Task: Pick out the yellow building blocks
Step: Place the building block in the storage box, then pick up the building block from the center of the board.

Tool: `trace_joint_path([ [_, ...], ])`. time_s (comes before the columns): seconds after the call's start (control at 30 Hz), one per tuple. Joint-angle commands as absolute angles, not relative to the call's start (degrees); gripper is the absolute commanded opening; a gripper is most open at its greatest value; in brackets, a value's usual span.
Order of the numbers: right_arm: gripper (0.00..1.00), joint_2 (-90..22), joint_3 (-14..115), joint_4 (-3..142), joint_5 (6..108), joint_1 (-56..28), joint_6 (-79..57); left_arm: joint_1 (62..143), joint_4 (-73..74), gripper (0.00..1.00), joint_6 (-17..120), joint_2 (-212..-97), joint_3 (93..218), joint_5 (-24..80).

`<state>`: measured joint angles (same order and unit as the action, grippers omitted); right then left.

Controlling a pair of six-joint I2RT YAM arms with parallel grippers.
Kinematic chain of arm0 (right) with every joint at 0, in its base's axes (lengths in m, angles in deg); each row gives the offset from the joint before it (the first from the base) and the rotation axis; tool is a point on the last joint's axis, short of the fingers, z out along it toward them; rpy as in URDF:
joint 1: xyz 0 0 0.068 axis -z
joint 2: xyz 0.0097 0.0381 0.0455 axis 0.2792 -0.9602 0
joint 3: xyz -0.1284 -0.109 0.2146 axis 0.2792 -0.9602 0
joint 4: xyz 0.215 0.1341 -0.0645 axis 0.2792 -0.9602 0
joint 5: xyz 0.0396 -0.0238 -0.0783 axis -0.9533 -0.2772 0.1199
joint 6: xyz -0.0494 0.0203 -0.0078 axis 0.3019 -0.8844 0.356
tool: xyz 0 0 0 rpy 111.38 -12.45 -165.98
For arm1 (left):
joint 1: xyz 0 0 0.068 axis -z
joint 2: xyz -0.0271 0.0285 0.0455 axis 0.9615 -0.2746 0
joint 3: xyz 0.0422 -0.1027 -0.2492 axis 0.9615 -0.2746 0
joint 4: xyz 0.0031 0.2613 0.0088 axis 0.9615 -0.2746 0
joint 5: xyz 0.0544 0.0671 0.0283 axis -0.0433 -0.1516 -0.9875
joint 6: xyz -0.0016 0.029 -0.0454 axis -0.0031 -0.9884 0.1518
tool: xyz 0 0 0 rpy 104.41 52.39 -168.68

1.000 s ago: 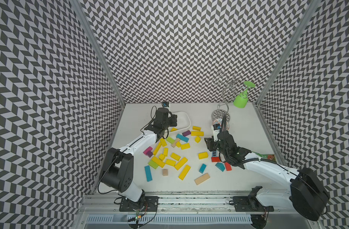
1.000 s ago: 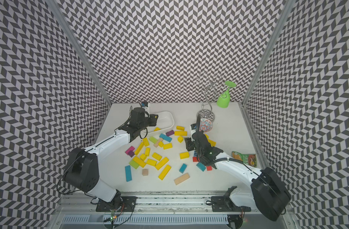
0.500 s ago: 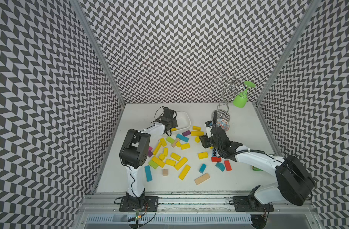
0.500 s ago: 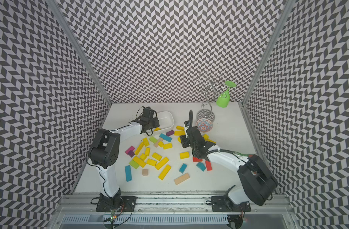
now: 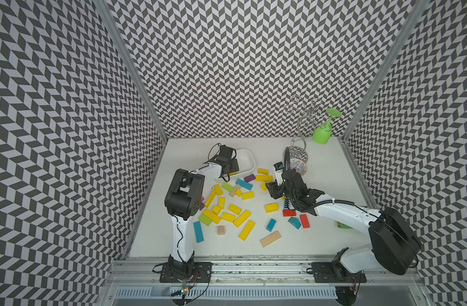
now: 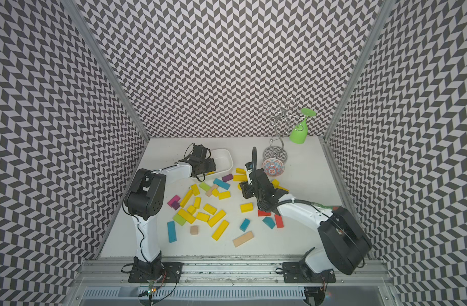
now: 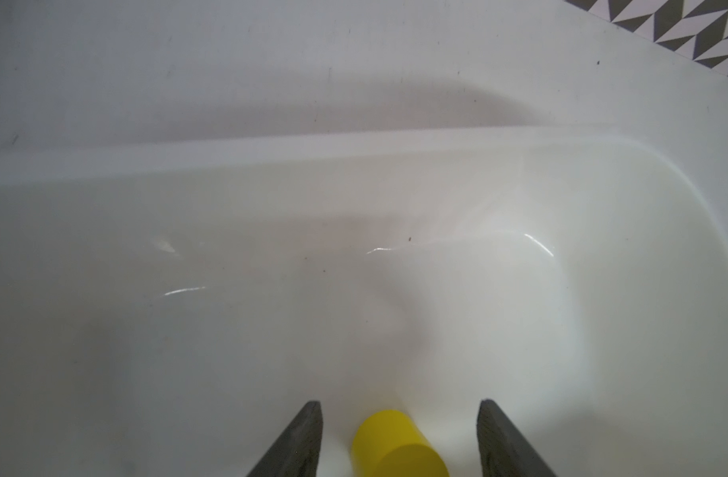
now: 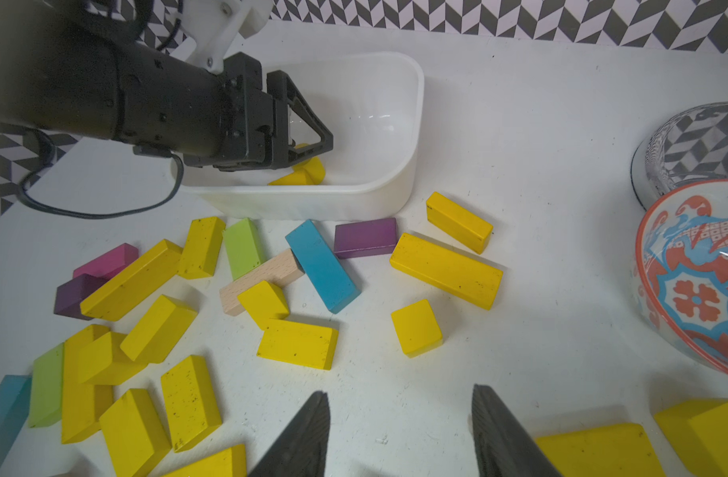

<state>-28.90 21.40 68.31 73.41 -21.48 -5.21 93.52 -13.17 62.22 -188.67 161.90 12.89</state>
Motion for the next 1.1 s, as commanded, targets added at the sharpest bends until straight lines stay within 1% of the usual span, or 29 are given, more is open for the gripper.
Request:
trace_joint_path([
  [0.0,0.57,-27.0,23.0,66.3,71.3,-21.2,-2.6,93.3,-12.5,0.65,61.4,-184.2,161.8,13.5],
  [0.13,0.57,-26.1,24.4,58.9,68.2,-21.5,-1.2,93.5,-10.0,0.65,61.1,-177.0,158.2,12.8],
  [0.33,0.60,-29.3,30.9,41.6,68.0,-22.2,-6.1,93.6,-4.6,0.62,63.1,-163.3,147.4,13.8],
  [0.4,0.60,-30.3,32.3,38.6,65.9,-22.4,-4.1,93.6,-2.5,0.62,63.4,-158.9,143.0,15.2],
  [0.63,0.61,-32.5,35.4,35.1,67.6,-22.5,16.3,93.7,1.5,0.61,63.3,-145.5,129.6,18.6],
  [0.77,0.61,-35.1,36.6,37.0,70.0,-22.5,23.2,93.7,2.2,0.61,63.5,-139.4,124.6,17.2],
  [0.87,0.61,-36.4,35.3,36.3,66.9,-22.6,35.0,93.7,2.2,0.61,64.7,-135.4,121.9,16.4],
  [0.93,0.63,-36.3,33.9,36.8,68.2,-22.6,41.2,93.7,2.5,0.60,65.3,-132.9,120.3,16.4],
  [1.07,0.68,-36.9,31.9,37.0,68.1,-22.6,47.4,93.7,1.6,0.60,65.7,-129.5,118.7,16.1],
])
